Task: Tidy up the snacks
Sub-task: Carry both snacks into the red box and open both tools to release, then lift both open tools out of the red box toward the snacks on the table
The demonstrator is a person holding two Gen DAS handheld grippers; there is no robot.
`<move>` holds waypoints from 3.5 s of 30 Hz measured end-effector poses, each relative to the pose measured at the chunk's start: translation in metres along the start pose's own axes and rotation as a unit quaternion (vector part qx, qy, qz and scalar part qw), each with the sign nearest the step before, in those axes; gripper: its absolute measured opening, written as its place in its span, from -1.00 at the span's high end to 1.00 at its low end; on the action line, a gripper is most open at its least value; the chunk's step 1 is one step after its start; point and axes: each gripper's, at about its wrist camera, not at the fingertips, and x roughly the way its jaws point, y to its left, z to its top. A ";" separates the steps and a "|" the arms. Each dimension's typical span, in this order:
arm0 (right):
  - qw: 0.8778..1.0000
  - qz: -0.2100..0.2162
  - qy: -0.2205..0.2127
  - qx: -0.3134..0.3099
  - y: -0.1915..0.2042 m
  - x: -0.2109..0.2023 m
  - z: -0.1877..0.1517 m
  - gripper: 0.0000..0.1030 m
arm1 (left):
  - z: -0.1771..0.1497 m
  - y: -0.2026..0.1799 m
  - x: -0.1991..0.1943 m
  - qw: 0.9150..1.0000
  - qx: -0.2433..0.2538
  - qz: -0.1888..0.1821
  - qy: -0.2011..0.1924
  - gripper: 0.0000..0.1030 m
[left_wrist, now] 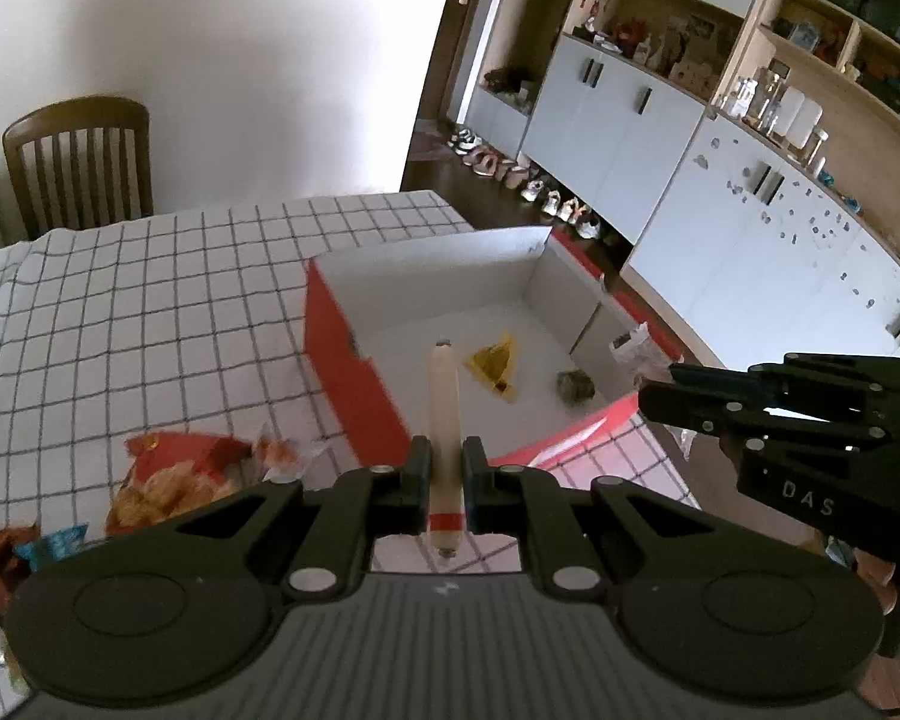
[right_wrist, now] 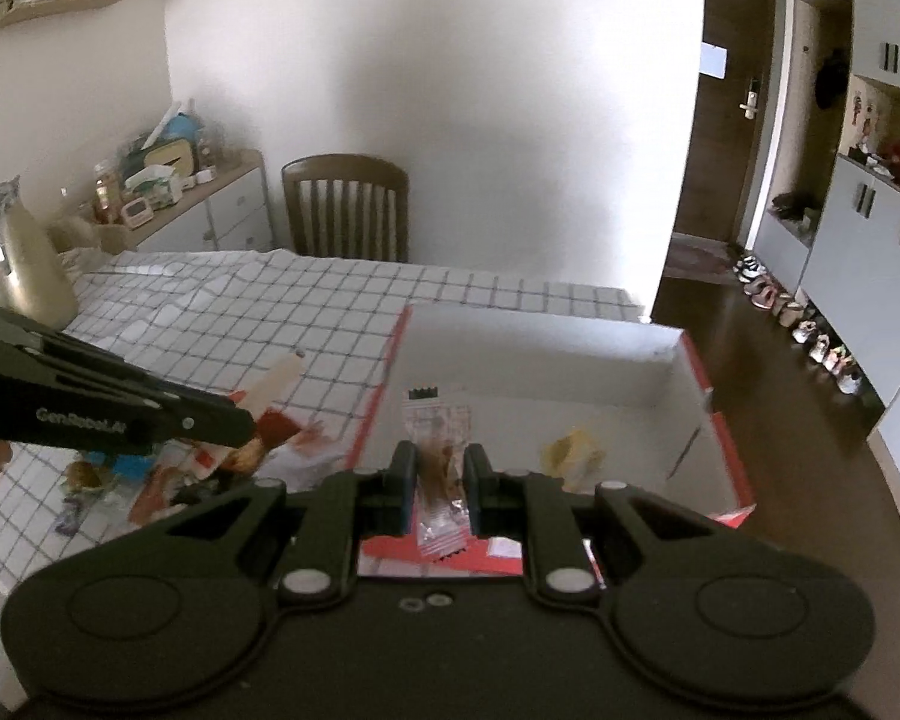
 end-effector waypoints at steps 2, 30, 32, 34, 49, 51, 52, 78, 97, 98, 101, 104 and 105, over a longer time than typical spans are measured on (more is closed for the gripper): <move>1.000 -0.003 -0.001 0.001 -0.013 0.002 0.003 0.70 | 0.008 -0.007 0.010 1.000 0.002 0.002 0.001 0.80; 0.997 -0.035 0.068 0.026 -0.127 0.103 0.009 0.70 | 0.088 -0.052 0.176 0.996 0.026 0.048 0.069 0.80; 0.996 -0.037 0.075 0.024 -0.127 0.111 0.009 0.70 | 0.090 -0.055 0.189 0.995 0.033 0.052 0.077 0.80; 0.995 -0.038 0.084 0.024 -0.129 0.120 0.008 0.70 | 0.093 -0.055 0.200 0.994 0.037 0.054 0.084 0.80; 0.989 -0.025 0.144 -0.004 -0.131 0.169 0.003 0.70 | 0.092 -0.042 0.265 0.985 0.017 0.087 0.151 0.79; 0.989 -0.021 0.148 -0.009 -0.131 0.172 0.003 0.70 | 0.089 -0.041 0.270 0.983 0.017 0.089 0.160 0.79; 0.988 -0.021 0.150 -0.012 -0.130 0.173 0.002 0.70 | 0.088 -0.041 0.273 0.982 0.017 0.089 0.164 0.79; 0.987 -0.011 0.162 -0.019 -0.123 0.175 -0.006 0.44 | 0.086 -0.033 0.296 0.974 -0.009 0.097 0.203 0.73; 0.993 -0.019 0.119 0.003 -0.123 0.132 0.009 -0.08 | 0.085 -0.033 0.225 0.987 -0.011 0.073 0.141 0.70; 0.993 -0.018 0.117 0.008 -0.123 0.128 0.010 -0.09 | 0.083 -0.035 0.217 0.988 -0.008 0.071 0.136 0.70; 0.994 -0.017 0.108 0.013 -0.121 0.118 0.011 -0.14 | 0.081 -0.037 0.197 0.990 0.000 0.069 0.120 0.70; 0.995 -0.015 0.096 0.013 -0.115 0.107 0.013 -0.23 | 0.078 -0.036 0.177 0.992 0.001 0.065 0.105 0.70; 0.996 -0.015 0.092 0.013 -0.113 0.104 0.014 -0.23 | 0.077 -0.035 0.171 0.993 0.001 0.063 0.101 0.70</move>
